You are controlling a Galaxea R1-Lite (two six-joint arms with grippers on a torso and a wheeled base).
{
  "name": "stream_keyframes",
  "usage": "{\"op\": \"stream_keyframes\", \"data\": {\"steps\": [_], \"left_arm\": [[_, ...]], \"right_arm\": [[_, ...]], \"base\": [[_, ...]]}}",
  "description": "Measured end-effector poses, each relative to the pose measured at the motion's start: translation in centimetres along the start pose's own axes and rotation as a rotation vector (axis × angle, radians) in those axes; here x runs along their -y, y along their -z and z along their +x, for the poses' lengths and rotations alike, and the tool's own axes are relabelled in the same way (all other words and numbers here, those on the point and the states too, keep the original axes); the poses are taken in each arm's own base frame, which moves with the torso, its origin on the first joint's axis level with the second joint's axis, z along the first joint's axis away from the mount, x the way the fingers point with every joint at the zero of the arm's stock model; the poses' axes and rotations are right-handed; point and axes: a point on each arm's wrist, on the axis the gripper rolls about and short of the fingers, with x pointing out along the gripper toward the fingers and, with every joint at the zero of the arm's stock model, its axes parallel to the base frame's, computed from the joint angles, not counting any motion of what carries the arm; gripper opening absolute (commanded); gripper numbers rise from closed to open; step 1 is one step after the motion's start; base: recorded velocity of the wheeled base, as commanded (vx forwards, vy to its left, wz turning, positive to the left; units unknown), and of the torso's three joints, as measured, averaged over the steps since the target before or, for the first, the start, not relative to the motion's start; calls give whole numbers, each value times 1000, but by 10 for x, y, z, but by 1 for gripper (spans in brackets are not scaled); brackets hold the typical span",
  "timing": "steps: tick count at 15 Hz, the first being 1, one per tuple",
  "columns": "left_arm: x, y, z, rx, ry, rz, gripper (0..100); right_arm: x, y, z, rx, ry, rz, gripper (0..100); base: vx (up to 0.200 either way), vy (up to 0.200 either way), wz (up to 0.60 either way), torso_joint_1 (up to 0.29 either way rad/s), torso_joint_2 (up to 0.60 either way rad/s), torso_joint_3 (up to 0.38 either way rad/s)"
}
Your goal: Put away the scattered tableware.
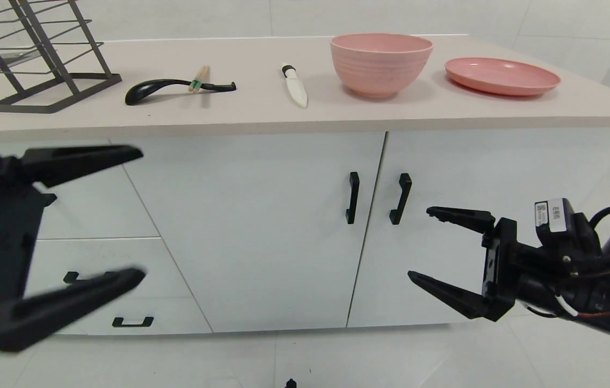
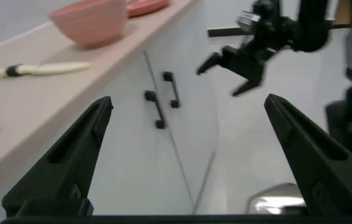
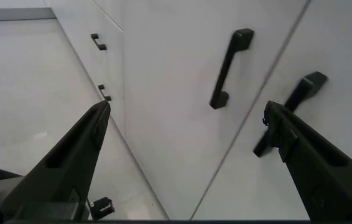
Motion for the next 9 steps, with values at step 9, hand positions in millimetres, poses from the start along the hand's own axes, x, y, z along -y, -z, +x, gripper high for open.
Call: {"op": "stream_keyframes", "data": {"steps": [9], "left_arm": [[-3,31,110,-65,181,-135,100]], "right_arm": [[11,3,1,-6,35,-2,100]], "base": [[0,0,0,0,0,0]]}}
